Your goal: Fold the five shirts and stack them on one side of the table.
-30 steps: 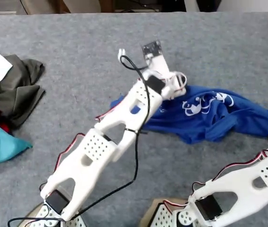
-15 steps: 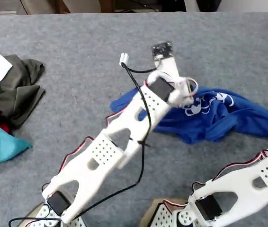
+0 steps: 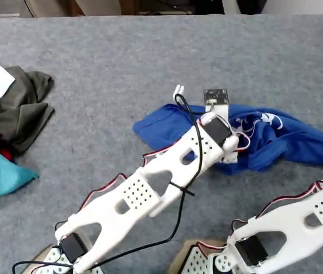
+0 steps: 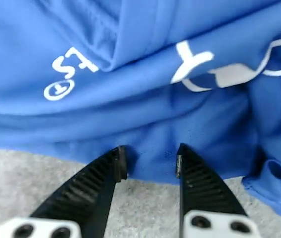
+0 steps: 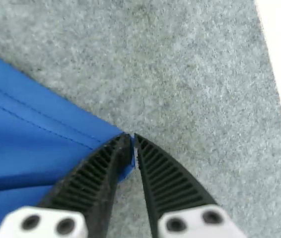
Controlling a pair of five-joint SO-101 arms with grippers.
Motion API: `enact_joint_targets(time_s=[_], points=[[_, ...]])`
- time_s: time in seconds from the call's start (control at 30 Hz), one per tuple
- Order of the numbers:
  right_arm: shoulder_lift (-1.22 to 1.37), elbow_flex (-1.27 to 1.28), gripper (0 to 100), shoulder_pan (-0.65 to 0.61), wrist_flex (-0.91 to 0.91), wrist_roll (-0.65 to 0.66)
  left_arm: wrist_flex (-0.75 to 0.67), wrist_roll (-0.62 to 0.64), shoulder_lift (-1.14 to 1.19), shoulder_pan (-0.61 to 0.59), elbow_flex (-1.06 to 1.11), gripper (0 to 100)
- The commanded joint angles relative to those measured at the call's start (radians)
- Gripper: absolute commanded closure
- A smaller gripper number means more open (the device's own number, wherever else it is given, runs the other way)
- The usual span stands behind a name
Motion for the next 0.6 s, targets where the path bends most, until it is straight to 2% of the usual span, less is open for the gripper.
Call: enact_joint_targets(time_s=[0.0, 0.07, 0.13, 0.27, 0.43, 0.57], points=[[-0.008, -0.051, 99.4, 0.018, 0.006, 0.008, 0.038, 0.003, -0.01, 0.048, 0.012, 83], [-0.008, -0.051, 99.4, 0.013, 0.006, 0.008, 0.048, 0.003, -0.008, 0.089, 0.023, 84], [-0.008, -0.051, 99.4, 0.012, 0.006, 0.008, 0.048, -0.002, -0.005, 0.137, 0.038, 89], [-0.008, -0.051, 99.4, 0.016, 0.006, 0.008, 0.048, -0.135, -0.008, 0.189, 0.04, 98], [-0.008, -0.051, 99.4, 0.021, 0.003, 0.014, 0.049, -0.155, -0.058, 0.086, 0.029, 94], [-0.008, -0.051, 99.4, 0.016, 0.003, 0.041, 0.049, -0.155, -0.162, 0.021, 0.051, 86]])
